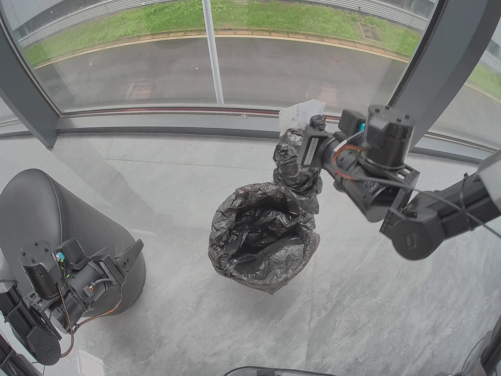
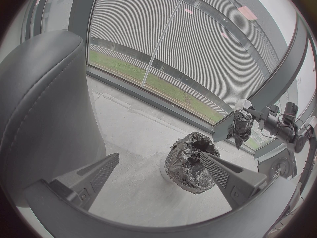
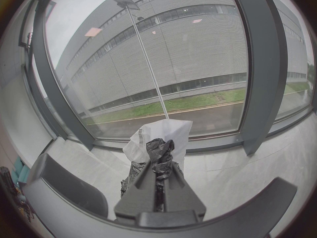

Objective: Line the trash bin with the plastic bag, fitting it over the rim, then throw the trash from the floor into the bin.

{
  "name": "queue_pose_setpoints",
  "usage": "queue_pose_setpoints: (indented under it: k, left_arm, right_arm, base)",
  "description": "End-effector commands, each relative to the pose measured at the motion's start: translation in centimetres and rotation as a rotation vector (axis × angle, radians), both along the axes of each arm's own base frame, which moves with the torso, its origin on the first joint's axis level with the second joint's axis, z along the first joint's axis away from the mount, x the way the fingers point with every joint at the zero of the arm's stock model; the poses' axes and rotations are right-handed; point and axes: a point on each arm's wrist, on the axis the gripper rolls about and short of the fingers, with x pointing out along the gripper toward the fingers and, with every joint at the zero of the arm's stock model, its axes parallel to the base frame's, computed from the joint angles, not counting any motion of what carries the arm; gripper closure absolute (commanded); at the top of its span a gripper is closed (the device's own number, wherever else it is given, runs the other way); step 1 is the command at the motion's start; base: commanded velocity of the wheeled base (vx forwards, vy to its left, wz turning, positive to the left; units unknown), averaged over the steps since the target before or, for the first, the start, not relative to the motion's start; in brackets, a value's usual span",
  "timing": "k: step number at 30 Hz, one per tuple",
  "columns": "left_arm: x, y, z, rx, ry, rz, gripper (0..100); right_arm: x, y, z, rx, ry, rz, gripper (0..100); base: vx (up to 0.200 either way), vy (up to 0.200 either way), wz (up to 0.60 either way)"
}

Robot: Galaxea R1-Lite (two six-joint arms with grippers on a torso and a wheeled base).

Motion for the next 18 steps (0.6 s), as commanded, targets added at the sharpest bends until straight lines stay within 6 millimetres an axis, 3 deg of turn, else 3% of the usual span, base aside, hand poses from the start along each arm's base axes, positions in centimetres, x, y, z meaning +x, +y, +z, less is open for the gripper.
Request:
queue_pose_setpoints:
  k: [1,7,18]
  left_arm:
    - [-0.4,0.1,-0.1,0.002,0.01,-0.001,0]
    - [-0.4,0.1,-0.1,0.002,0.01,-0.001,0]
    - [-0.4,0.0,-0.1,0.001,0.011,-0.002,0]
  right_arm:
    - [-1.6,3.8,-6.8,-0.082,0.09,0.097,100]
    - [-2.3,5.5,-8.5,-0.096,0.061,0.094,100]
    - [-1.7,6.0,-9.9,-0.133,-0.022,0.05,100]
  base:
    - [0.0,0.0,0.0]
    - [0.0,0.0,0.0]
    - [0.0,0.0,0.0]
